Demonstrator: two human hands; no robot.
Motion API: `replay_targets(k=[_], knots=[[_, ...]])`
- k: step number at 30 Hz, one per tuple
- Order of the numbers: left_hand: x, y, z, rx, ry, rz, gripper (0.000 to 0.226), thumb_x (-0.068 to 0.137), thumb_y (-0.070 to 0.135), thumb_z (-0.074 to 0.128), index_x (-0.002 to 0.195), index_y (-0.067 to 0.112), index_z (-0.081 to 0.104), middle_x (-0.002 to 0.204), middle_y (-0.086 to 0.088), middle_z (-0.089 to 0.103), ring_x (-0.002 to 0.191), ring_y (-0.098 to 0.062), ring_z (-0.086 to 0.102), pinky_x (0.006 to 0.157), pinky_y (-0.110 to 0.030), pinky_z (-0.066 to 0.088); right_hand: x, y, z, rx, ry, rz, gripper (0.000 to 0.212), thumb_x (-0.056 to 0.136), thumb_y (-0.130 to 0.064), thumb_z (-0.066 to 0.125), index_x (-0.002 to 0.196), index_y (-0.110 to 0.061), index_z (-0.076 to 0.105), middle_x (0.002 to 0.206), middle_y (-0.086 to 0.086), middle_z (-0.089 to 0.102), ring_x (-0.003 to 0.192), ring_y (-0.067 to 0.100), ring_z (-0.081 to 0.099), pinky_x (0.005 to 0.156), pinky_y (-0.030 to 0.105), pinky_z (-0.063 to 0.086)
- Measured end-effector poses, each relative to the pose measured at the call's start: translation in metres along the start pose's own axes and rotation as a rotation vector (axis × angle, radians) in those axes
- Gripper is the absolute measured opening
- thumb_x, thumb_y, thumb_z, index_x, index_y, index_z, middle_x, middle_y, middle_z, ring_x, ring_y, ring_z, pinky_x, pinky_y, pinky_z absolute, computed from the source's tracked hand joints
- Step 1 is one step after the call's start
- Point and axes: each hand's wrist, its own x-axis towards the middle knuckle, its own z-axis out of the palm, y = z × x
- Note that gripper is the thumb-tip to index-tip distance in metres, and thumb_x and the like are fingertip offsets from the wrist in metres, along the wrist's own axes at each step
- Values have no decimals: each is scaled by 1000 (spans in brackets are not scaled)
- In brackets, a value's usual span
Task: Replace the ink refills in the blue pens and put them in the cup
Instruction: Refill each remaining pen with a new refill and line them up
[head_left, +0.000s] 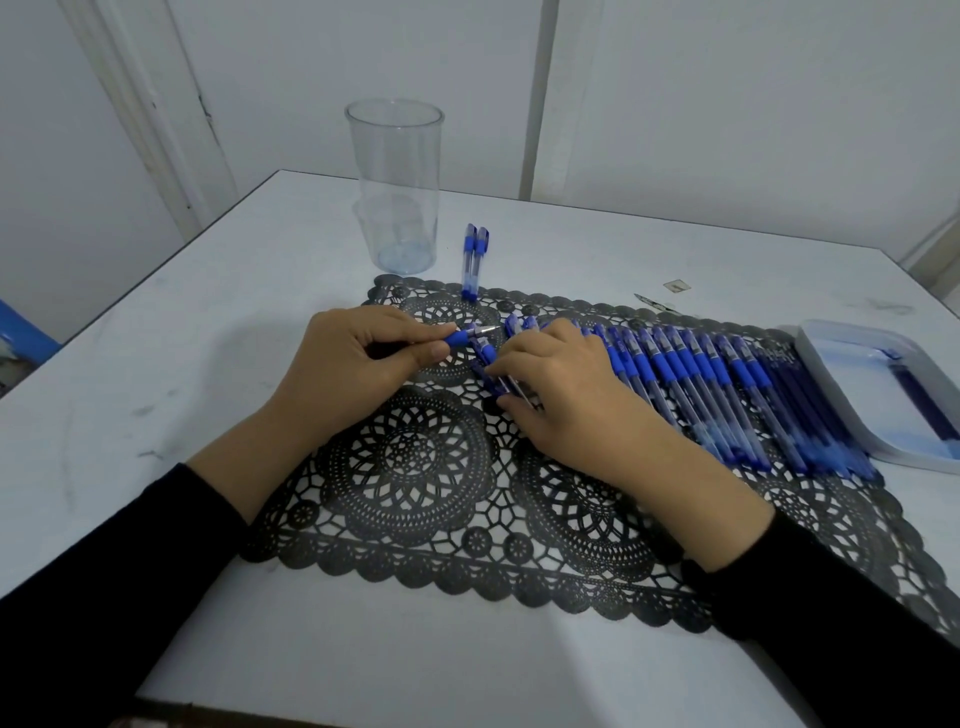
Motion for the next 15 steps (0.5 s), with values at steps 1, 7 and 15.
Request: replay_targets(k=[1, 7, 15], knots=[[0, 0, 0, 0, 1, -1, 25, 82, 18, 77, 107, 21, 76, 90, 9, 75, 76, -7, 69, 75, -20, 56, -1, 1, -1, -10, 2, 0, 29, 95, -27, 59, 122, -19, 62, 124, -7, 55, 111, 17, 37, 84, 32, 26], [0, 2, 0, 8, 6, 4, 25, 82, 18, 77, 107, 22, 76, 91, 10, 75, 80, -6, 69, 77, -18, 55, -3, 2, -3, -33, 17, 32, 28, 94, -38, 59, 110, -15, 63, 113, -3, 54, 108, 17, 37, 88, 33, 31], [0, 2, 0, 3, 13, 5, 25, 82, 18, 77, 107, 21, 76, 91, 11, 74, 81, -5, 69, 75, -12, 51, 0, 2, 3, 208, 134, 230, 10, 90, -21, 65, 88, -12, 64, 88, -2, 54, 88, 17, 42, 81, 25, 35]])
